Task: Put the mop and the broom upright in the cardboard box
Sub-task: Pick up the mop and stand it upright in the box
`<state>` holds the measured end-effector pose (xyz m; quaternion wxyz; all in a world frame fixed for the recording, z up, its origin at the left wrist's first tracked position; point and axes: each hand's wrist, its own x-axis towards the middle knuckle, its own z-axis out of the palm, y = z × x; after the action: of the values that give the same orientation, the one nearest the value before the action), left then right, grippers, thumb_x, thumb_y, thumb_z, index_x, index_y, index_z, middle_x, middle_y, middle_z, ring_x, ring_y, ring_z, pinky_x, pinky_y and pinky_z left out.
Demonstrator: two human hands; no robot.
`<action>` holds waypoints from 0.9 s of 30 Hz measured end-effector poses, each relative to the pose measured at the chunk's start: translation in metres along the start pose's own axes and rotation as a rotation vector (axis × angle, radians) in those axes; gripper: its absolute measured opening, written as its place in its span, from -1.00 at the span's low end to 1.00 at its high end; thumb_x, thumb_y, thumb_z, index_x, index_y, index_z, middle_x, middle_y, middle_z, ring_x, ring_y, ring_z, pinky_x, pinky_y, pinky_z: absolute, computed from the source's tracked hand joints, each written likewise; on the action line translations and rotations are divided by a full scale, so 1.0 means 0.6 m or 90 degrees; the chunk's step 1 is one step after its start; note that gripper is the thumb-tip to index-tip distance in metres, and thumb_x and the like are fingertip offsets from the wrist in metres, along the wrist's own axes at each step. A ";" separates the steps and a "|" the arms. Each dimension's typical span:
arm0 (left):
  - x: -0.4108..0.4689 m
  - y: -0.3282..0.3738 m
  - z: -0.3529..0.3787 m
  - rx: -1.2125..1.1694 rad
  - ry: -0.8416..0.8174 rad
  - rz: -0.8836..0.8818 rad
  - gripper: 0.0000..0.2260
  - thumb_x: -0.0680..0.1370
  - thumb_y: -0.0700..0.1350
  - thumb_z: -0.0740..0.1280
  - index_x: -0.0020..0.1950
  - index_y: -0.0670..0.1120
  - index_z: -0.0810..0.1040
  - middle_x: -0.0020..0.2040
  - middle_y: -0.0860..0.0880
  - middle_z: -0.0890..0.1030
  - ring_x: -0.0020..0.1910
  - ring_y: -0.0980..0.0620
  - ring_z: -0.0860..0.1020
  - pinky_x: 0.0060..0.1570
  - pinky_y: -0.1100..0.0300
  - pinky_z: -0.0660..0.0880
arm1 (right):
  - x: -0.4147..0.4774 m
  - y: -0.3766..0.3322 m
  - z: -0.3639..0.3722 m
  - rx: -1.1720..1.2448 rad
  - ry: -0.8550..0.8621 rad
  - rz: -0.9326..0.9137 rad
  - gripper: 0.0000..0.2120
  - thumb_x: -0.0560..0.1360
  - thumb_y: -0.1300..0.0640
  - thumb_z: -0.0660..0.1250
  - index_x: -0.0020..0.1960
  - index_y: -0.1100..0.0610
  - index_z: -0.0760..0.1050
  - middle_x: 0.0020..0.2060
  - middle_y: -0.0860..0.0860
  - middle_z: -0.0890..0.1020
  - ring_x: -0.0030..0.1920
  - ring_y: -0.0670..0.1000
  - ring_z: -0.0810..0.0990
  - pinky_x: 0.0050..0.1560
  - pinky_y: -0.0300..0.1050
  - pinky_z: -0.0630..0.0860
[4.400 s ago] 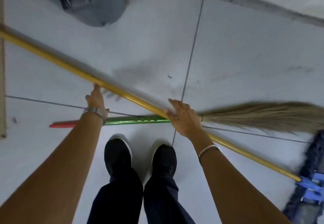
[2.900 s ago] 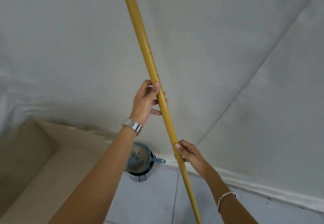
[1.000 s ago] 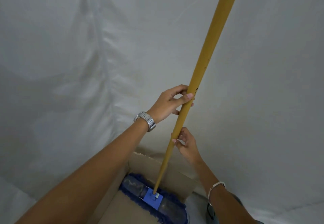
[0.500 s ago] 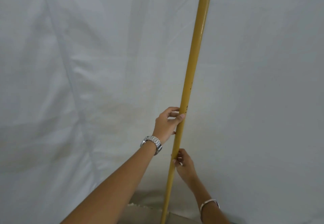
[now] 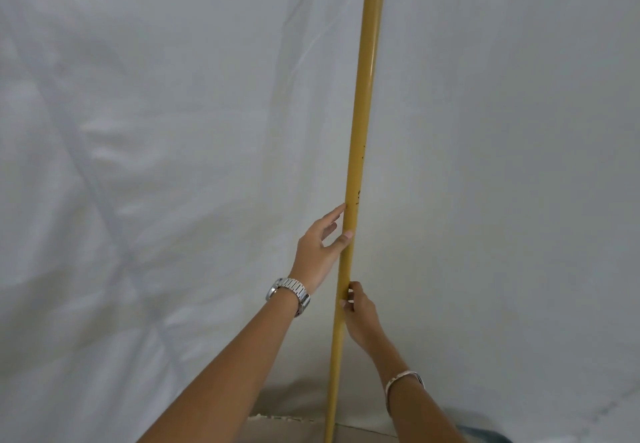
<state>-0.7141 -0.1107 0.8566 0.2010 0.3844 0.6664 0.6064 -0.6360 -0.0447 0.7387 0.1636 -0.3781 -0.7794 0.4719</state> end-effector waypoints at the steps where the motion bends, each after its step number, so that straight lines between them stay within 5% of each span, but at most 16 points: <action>1: -0.002 -0.003 0.002 0.008 -0.003 -0.002 -0.55 0.52 -0.08 0.31 0.39 0.07 0.33 0.42 0.04 0.36 0.37 0.03 0.35 0.28 -0.10 0.42 | 0.001 0.002 -0.002 0.000 0.004 0.005 -0.75 0.55 0.31 0.09 0.22 0.24 0.29 -0.01 0.09 0.46 -0.05 0.10 0.49 0.03 0.04 0.49; 6: -0.018 -0.019 0.008 0.079 -0.036 -0.022 -0.52 0.52 -0.08 0.30 0.42 0.07 0.27 0.42 0.00 0.38 0.41 0.06 0.30 0.34 0.08 0.29 | -0.018 0.029 -0.018 -0.014 0.001 0.035 -0.68 0.57 0.27 0.05 0.32 0.19 0.22 0.21 0.21 0.46 0.18 0.14 0.48 0.17 0.01 0.43; 12: -0.058 -0.030 0.014 0.141 -0.014 -0.047 -0.50 0.55 -0.08 0.26 0.46 0.02 0.20 0.44 -0.02 0.34 0.42 -0.01 0.29 0.36 0.07 0.24 | -0.068 0.064 -0.054 -0.080 -0.016 0.050 -0.68 0.59 0.18 0.04 0.34 0.15 0.20 0.29 0.19 0.42 0.22 0.15 0.45 0.19 0.02 0.40; 20: -0.136 -0.005 0.027 0.634 -0.018 0.026 -0.42 0.52 0.14 -0.20 0.50 -0.05 -0.05 0.54 -0.07 0.02 0.52 -0.03 -0.02 0.46 -0.06 -0.16 | -0.188 0.014 -0.156 -0.319 0.135 -0.120 -0.61 0.61 0.12 0.00 0.43 0.08 0.15 0.45 0.06 0.27 0.41 0.06 0.27 0.40 -0.02 0.20; 27: -0.196 0.139 0.123 0.570 0.058 0.068 -0.47 0.60 0.10 -0.07 0.50 -0.13 0.01 0.53 -0.13 0.08 0.51 -0.09 -0.01 0.45 -0.11 -0.18 | -0.323 -0.079 -0.300 -0.470 0.218 -0.175 -0.56 0.59 0.03 0.05 0.44 0.11 0.13 0.46 0.11 0.25 0.43 0.11 0.25 0.40 0.04 0.19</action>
<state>-0.5640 -0.1541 0.9000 -0.0463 0.4404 0.8504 0.2842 -0.4186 -0.0914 0.8892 0.2057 -0.3767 -0.9008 0.0655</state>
